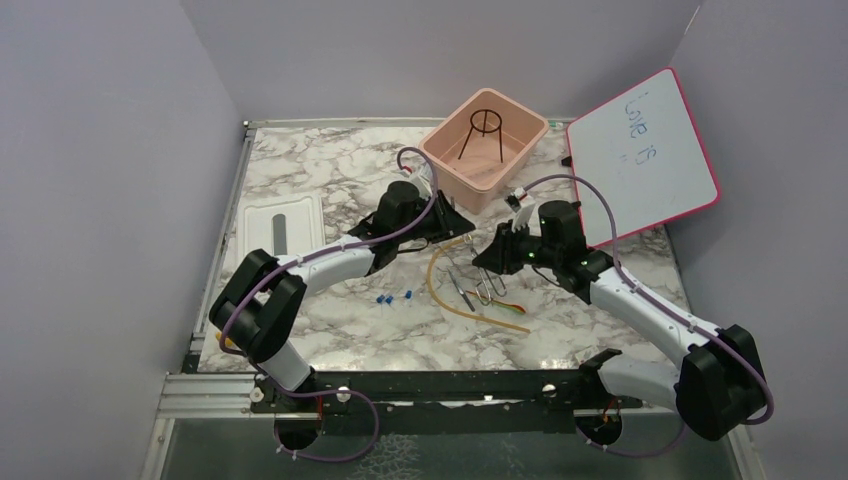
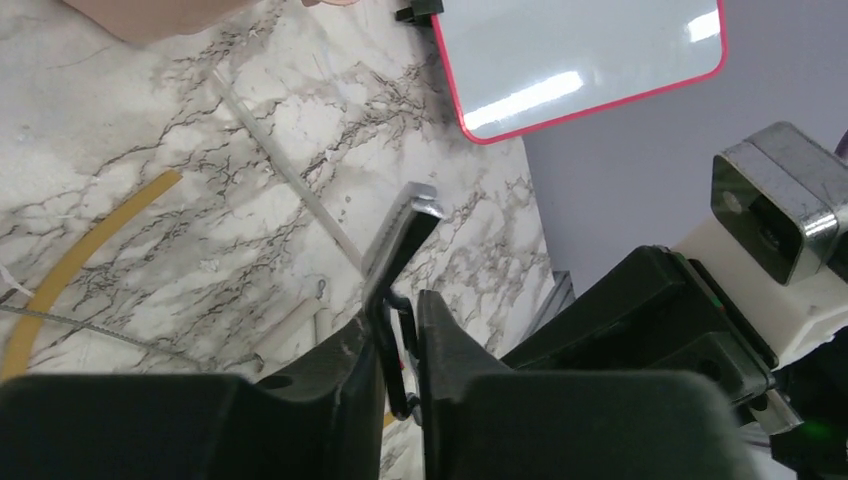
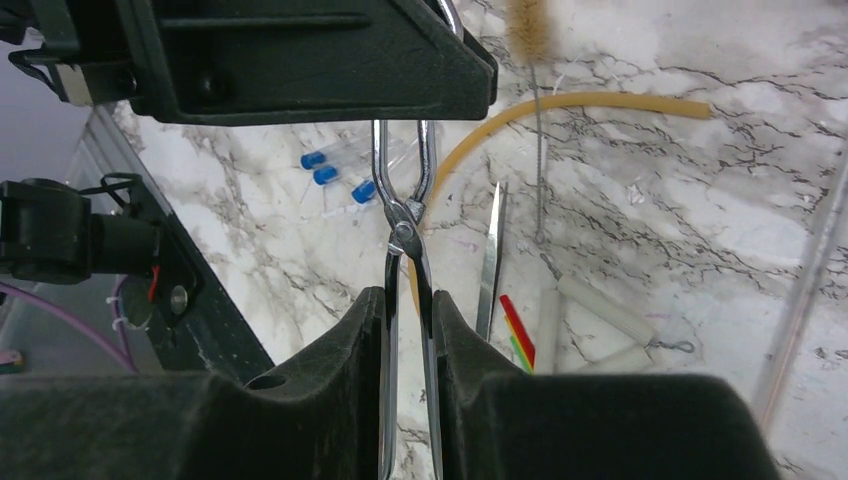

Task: Organize the chemistry lab equipment

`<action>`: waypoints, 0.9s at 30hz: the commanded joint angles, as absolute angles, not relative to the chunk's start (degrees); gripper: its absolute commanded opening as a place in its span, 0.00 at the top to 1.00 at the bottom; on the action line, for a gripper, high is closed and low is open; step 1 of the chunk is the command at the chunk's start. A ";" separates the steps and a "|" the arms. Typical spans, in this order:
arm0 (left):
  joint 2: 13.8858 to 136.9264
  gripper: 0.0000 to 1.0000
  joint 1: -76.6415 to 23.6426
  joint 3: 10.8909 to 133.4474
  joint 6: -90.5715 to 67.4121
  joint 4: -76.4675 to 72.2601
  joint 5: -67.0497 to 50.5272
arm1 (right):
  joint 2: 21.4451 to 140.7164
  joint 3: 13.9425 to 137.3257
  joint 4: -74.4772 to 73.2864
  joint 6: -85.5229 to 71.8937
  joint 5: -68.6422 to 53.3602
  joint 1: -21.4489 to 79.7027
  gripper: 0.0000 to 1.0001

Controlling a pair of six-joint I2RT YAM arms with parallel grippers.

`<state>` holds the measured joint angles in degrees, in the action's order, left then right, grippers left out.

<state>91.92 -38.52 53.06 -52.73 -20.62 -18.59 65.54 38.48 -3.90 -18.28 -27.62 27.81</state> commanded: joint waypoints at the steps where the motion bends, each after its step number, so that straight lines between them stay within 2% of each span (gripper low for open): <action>1: 91.10 0.89 -39.06 55.31 -50.62 -23.46 -19.95 | 64.42 38.35 1.68 -20.22 -31.94 28.30 0.82; 2: 90.84 0.98 -39.09 55.48 -50.11 -23.51 -20.40 | 64.52 38.49 1.83 -20.53 -32.06 28.29 0.82; 3: 90.54 1.00 -39.12 55.61 -49.63 -23.47 -20.74 | 64.54 38.62 1.92 -21.03 -32.08 28.30 0.80; 7: 88.42 1.00 -39.12 55.90 -47.29 -23.49 -22.19 | 65.18 40.32 1.57 -23.54 -31.48 28.25 0.63; 11: 86.66 1.00 -39.15 56.12 -46.23 -23.40 -23.99 | 66.37 41.93 3.99 -26.00 -32.13 28.30 0.53; 18: 85.62 1.00 -39.08 56.78 -46.69 -21.86 -24.79 | 70.56 43.88 5.77 -24.95 -33.53 28.26 0.56; 22: 85.39 1.00 -39.11 58.70 -45.23 -17.71 -23.96 | 71.30 44.77 5.47 -24.63 -34.91 28.30 0.74; 23: 85.30 0.99 -39.11 59.41 -44.57 -16.20 -23.42 | 71.14 44.75 5.81 -24.88 -35.07 28.30 0.79; 25: 85.03 0.80 -39.11 61.00 -42.84 -12.43 -21.16 | 70.38 44.70 6.31 -25.68 -34.62 28.30 0.88; 27: 84.14 0.59 -39.10 62.53 -40.99 -8.76 -18.56 | 69.60 44.83 7.04 -26.99 -33.10 28.30 0.93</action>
<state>87.53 -38.76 57.80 -45.43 -14.63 -22.48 70.91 42.98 4.29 -24.73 -33.78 28.05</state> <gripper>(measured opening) 0.193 0.136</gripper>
